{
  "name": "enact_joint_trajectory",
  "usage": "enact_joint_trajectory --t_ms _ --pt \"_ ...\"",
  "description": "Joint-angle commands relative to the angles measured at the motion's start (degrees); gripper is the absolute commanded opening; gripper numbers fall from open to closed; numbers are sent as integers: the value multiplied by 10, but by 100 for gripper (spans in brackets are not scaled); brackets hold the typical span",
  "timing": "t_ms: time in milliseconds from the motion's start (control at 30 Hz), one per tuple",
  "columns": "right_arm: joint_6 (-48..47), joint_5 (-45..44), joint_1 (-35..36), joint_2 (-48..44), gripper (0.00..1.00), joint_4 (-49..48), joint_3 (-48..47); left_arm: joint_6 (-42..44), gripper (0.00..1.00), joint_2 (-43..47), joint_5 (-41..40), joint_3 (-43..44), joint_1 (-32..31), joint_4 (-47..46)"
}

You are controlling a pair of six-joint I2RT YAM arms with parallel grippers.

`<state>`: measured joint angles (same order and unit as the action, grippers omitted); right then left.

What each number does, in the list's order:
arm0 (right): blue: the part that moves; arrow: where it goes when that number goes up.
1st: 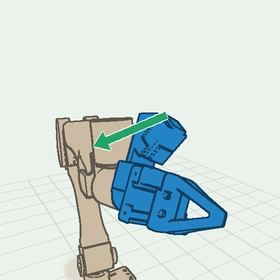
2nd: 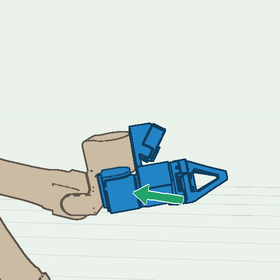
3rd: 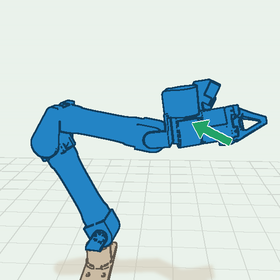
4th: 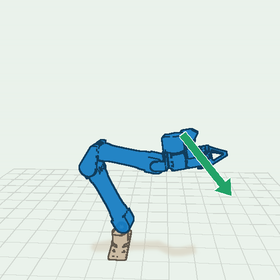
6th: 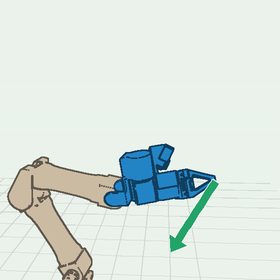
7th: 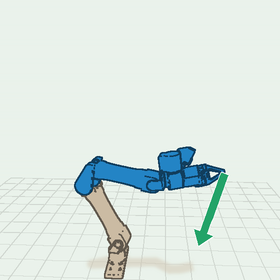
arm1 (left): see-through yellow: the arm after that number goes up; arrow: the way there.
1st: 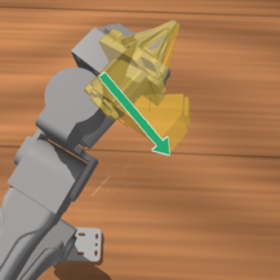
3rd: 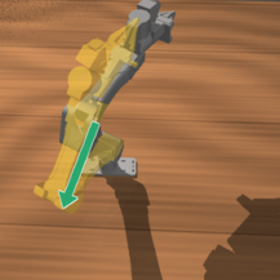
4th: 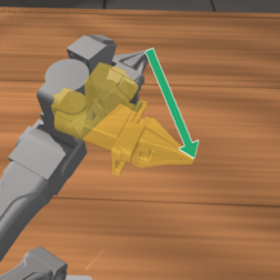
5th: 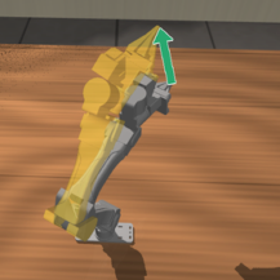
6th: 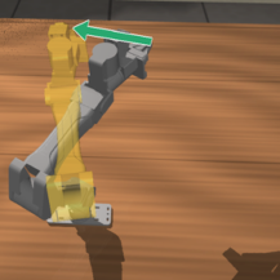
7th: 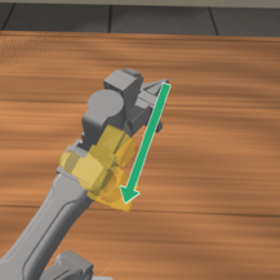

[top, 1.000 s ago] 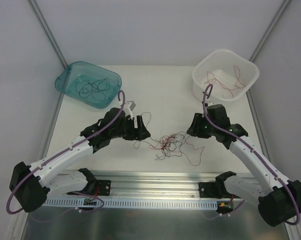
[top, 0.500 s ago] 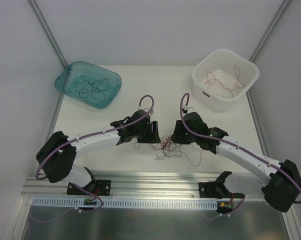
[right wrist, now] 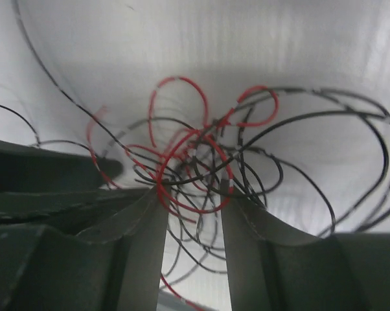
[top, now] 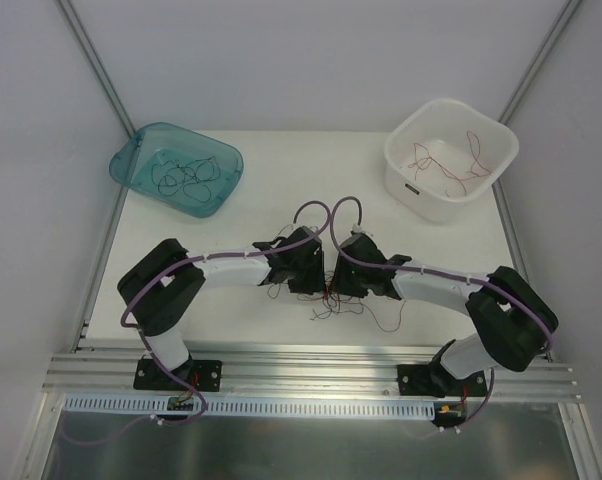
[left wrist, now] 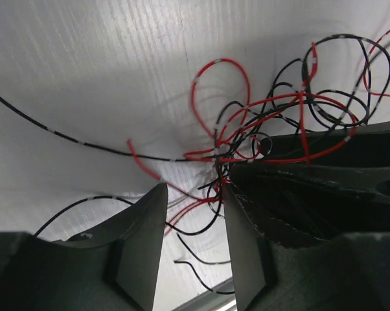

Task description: Untangle the cables

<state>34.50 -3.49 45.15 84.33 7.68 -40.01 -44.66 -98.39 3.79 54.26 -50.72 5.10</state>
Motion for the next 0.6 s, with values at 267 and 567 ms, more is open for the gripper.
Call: enact_joint_trajectory --t_ms 267,567 --pt "22 3 10 50 7 -28 -2 -17 0 -17 -35 -2 -8 -7" --pt "-17 -60 -37 -49 1 79 12 -10 0 127 -73 -90 46 -2"
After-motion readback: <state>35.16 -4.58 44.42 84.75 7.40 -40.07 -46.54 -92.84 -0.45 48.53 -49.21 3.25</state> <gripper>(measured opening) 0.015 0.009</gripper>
